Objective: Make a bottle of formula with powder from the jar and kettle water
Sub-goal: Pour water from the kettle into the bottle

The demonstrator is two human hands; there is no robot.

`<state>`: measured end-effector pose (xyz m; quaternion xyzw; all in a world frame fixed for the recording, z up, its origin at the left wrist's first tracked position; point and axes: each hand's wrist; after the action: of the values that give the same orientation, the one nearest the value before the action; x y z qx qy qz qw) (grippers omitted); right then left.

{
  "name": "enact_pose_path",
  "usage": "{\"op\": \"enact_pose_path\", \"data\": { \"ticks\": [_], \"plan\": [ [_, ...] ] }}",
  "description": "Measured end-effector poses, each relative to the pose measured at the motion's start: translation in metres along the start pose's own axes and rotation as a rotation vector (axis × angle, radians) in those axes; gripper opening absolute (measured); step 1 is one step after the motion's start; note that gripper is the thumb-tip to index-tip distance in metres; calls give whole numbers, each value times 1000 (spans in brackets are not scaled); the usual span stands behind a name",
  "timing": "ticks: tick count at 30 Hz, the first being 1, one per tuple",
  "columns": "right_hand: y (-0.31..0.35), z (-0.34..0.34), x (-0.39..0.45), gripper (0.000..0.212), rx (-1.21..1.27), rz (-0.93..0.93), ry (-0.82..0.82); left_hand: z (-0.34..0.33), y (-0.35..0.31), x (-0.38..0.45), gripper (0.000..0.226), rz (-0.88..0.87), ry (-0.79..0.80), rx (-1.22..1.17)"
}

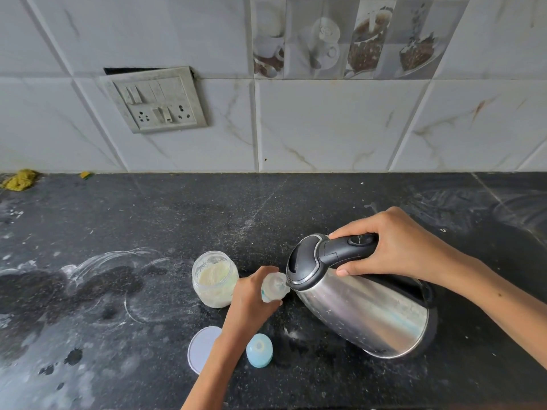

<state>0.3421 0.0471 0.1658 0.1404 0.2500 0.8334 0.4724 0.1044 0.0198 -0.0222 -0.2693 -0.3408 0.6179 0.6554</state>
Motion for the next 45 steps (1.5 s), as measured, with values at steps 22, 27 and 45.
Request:
{"op": "enact_pose_path", "data": {
  "ticks": [22,27,45],
  "plan": [
    [16,16,-1,44,-74,7,32,-7,-3,0,57,16,-24,-10],
    [16,16,-2,44,-77,9,39,-7,-3,-1,58,28,-17,0],
    [-7,17,-13,51,45,17,-40,-8,-4,-3,58,73,-9,-166]
  ]
}}
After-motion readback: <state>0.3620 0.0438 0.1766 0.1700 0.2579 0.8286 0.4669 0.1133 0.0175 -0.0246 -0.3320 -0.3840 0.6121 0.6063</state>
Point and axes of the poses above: each hand's wrist, its own x-axis towards the middle knuckle, its own z-axis out of the back of the hand, y = z × x, and after that the axes turned 4 degrees about z, right-handed
